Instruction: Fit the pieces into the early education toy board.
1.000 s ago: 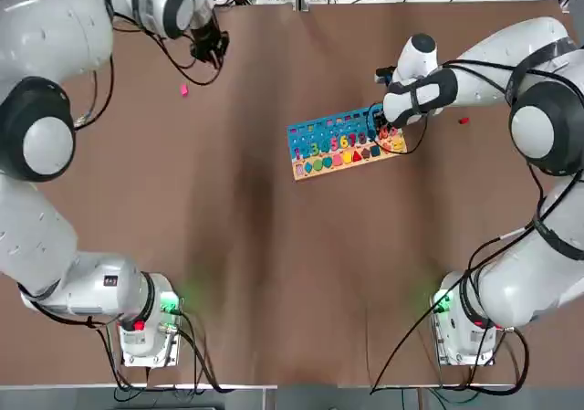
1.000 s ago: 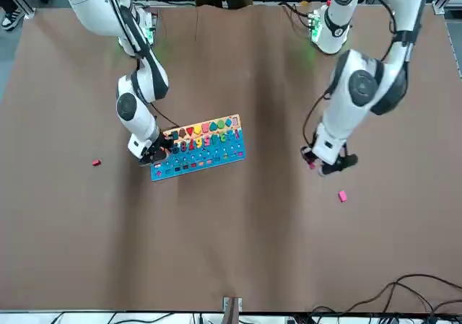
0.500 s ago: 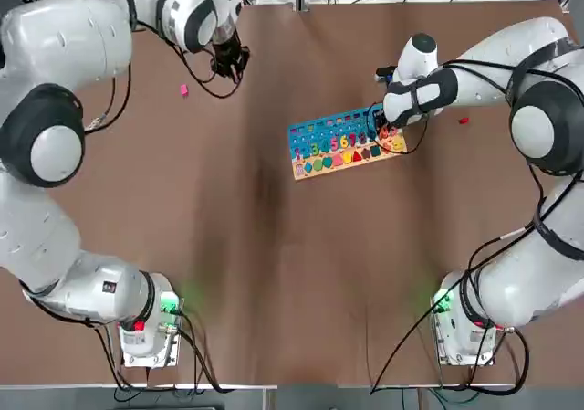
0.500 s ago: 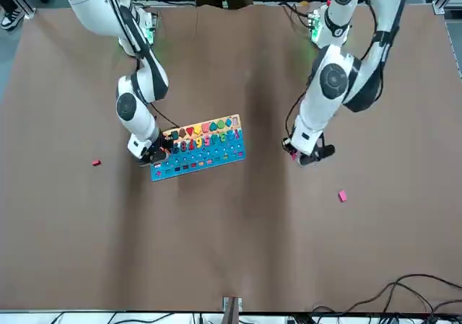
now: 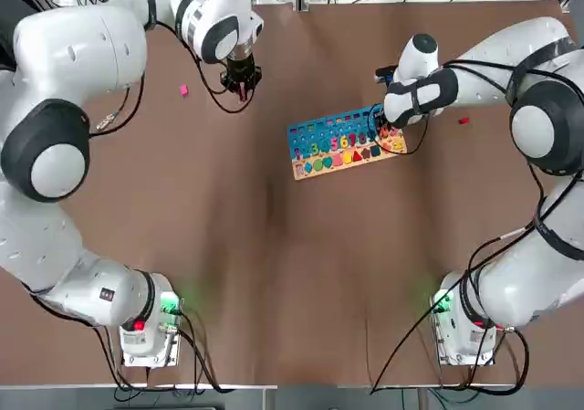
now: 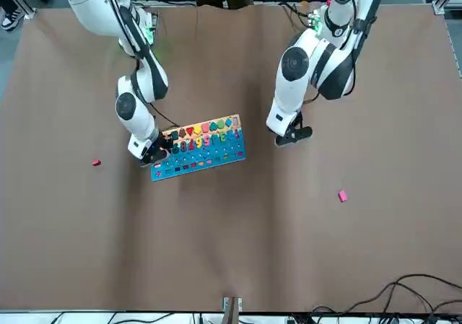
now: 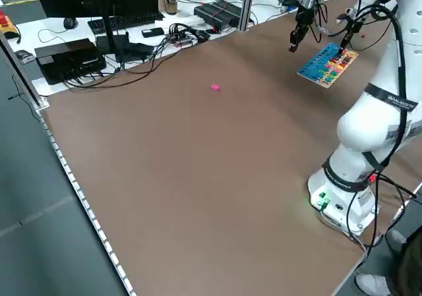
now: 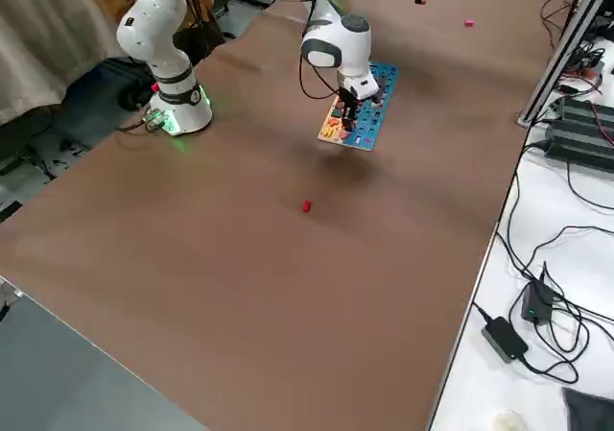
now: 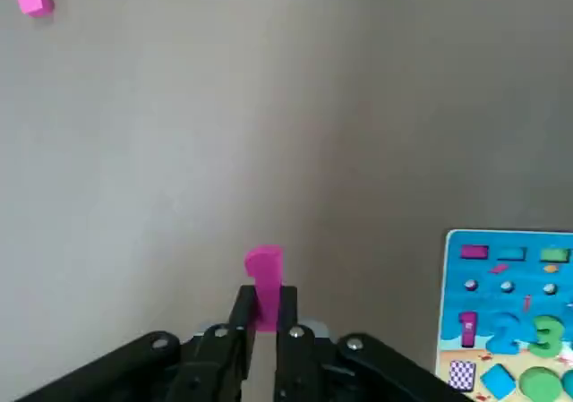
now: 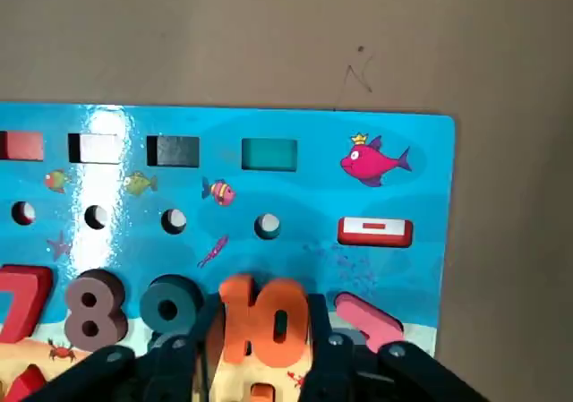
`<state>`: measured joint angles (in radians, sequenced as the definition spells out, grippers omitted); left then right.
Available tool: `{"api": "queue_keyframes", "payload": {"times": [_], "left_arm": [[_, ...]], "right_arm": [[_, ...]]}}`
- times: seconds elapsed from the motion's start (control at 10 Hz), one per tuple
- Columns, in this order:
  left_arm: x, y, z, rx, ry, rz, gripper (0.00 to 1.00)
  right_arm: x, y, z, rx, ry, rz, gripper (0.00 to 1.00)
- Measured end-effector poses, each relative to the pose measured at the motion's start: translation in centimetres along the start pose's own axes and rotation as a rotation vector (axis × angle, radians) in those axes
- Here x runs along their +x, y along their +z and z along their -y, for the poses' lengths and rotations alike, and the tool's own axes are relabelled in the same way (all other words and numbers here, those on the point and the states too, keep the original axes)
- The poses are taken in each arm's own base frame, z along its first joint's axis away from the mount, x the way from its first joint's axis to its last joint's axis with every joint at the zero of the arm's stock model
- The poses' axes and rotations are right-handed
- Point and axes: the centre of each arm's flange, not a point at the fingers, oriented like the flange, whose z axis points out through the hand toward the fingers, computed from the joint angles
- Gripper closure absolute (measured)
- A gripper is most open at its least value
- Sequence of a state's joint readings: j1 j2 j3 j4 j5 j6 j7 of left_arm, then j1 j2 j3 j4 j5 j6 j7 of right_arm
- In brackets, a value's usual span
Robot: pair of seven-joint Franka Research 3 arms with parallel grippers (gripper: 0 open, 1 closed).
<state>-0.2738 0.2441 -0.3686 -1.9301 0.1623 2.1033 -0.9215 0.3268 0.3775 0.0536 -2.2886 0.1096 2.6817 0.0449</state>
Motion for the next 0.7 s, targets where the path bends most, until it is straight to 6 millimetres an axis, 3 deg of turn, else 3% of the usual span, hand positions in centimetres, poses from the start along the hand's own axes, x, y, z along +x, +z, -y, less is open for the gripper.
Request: {"api": "queue_keyframes", "payload": {"times": [0.3, 0.7], "left_arm": [[-3.1, -0.3, -2.8, -0.040, -0.010, 0.042, 0.87], [-6.7, 4.1, -7.4, -0.119, -0.114, 0.055, 0.87]], "right_arm": [[-0.1, 0.0, -0.1, 0.000, 0.000, -0.003, 0.58], [-0.6, 0.1, -0.2, -0.001, 0.000, -0.030, 0.58]]}}
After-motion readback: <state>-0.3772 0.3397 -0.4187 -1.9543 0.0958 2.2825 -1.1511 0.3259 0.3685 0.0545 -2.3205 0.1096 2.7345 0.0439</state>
